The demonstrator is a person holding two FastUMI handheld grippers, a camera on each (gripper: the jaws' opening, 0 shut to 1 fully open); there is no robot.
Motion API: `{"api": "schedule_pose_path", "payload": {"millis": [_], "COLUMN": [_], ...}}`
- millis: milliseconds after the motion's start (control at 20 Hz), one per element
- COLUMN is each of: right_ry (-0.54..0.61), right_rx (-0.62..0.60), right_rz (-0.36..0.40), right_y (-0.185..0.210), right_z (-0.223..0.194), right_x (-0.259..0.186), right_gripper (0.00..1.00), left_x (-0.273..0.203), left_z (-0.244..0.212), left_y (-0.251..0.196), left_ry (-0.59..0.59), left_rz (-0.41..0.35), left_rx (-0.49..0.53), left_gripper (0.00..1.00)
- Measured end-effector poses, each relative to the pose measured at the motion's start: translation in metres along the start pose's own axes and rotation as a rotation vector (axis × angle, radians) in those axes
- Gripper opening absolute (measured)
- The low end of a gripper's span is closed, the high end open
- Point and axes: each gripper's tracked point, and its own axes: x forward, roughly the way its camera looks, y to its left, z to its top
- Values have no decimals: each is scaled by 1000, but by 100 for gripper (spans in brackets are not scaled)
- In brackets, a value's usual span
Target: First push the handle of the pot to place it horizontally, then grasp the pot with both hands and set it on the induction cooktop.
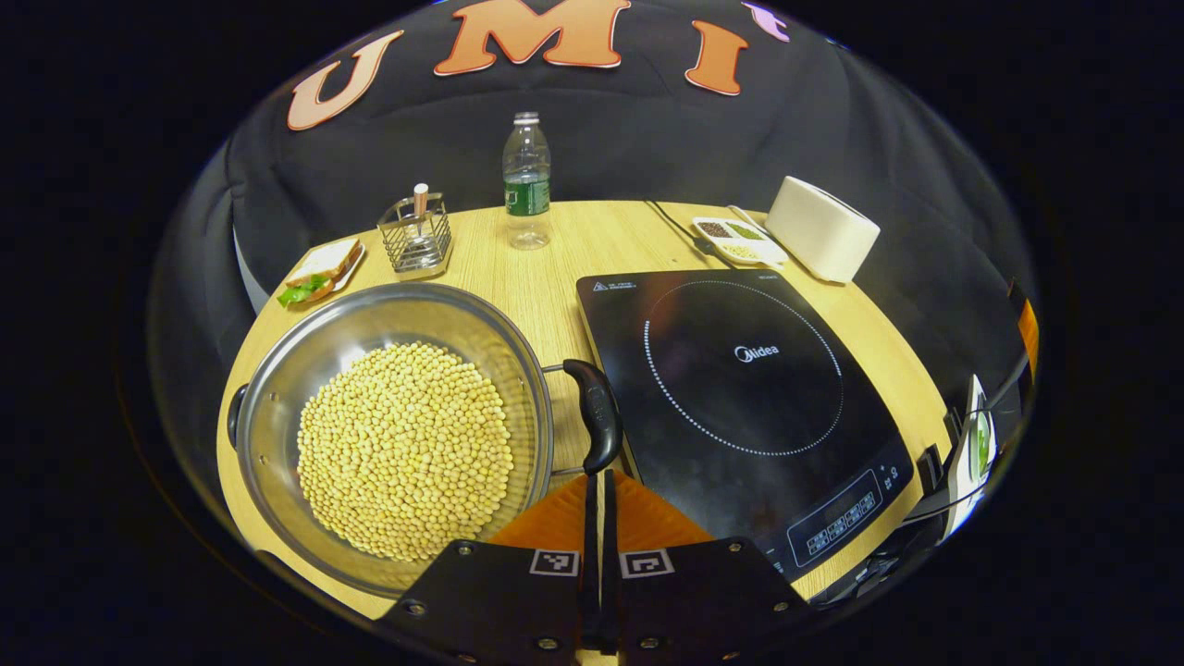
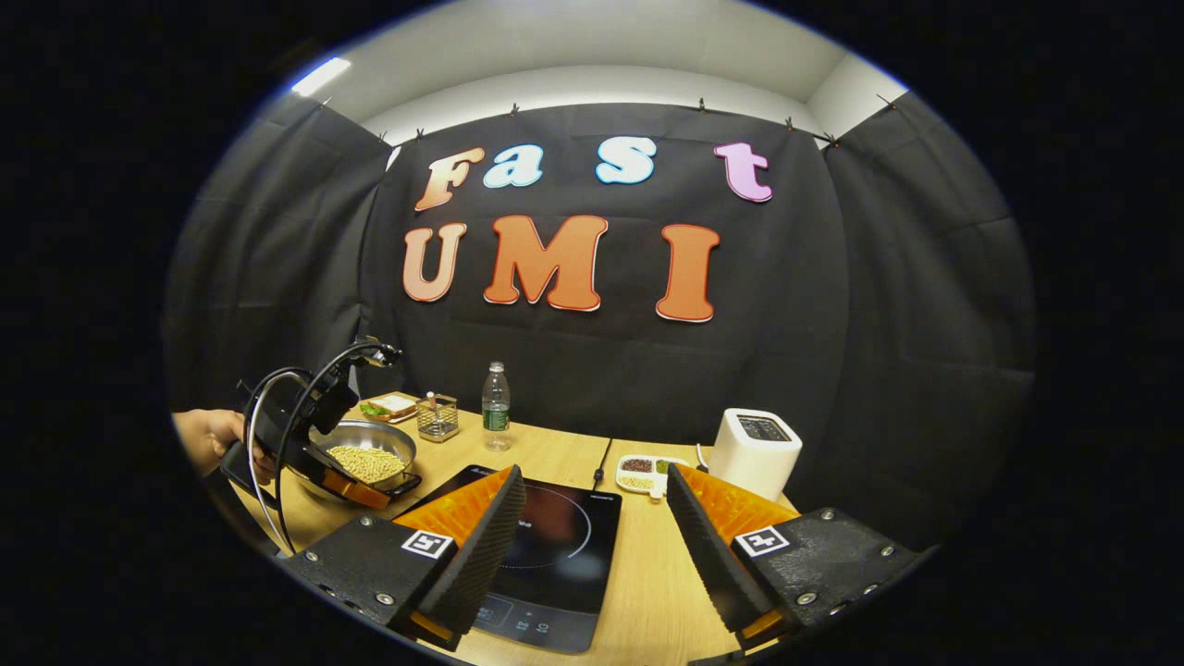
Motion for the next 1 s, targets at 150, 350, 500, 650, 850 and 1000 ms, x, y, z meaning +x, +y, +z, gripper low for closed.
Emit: {"api": "schedule_pose_path", "payload": {"millis": [150, 350, 500, 650, 850, 1000], "right_ry": [12, 23, 48, 91, 194, 271], "right_rx": [11, 18, 34, 39, 61, 108], "right_rz": [41, 94, 143, 186, 228, 284], "right_y": [21, 49, 72, 96, 125, 155], "right_z": [1, 4, 4, -3, -19, -26], "right_x": [10, 24, 35, 49, 67, 78], "right_gripper": [95, 95, 95, 95, 95, 95], "left_x": [-14, -38, -54, -69, -87, -102], "left_z": [5, 11, 12, 11, 3, 4], "left_y": [3, 28, 57, 94, 132, 170], "left_ry": [-28, -61, -80, -96, -92, -118], "left_rz": [-20, -4, 37, 109, 166, 231], "left_rx": [-8, -46, -62, -71, -106, -116], "left_gripper": [2, 2, 7, 1, 17, 34]}}
